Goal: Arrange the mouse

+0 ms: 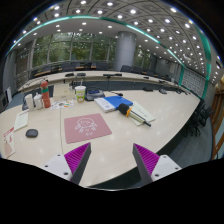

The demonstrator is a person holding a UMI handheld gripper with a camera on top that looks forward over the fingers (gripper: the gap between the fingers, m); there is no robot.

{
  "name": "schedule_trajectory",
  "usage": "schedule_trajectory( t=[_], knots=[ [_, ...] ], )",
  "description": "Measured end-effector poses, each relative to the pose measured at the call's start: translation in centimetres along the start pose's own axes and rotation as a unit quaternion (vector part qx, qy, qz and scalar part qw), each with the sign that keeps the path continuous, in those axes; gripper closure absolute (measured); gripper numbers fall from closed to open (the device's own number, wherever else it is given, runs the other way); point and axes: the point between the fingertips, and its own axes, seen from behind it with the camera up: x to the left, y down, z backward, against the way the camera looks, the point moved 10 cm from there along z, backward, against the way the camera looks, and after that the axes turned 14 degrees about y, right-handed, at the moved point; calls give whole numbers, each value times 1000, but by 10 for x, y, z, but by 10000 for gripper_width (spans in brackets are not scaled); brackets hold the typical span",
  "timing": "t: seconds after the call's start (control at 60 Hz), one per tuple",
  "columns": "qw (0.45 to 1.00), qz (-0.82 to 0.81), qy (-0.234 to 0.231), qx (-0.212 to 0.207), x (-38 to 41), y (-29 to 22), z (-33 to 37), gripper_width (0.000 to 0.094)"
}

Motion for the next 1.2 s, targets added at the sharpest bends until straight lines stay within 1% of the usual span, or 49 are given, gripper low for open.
schedule_trajectory(
  t=[0.017, 0.117, 0.133, 0.183, 0.3, 0.433, 0.633, 0.75, 0.967, 1.2],
  knots=[
    [1000, 2, 2, 4, -16, 1, 8, 81],
    [1000, 9, 6, 28, 27, 34, 0, 81],
    [999, 13, 4, 35, 15, 34, 11, 80],
    [999, 18, -1, 44, 57, 54, 2, 85],
    [997, 37, -35, 56, 121, 81, 6, 80],
    [993, 55, -92, 50, 211, 92, 9, 79],
    [983, 78, -166, 33, 343, 78, -1, 77],
    [977, 102, -188, 10, 394, 66, -13, 79],
    [972, 121, -202, -13, 446, 43, -36, 82],
    [971, 126, -202, -20, 475, 21, -59, 83]
  ],
)
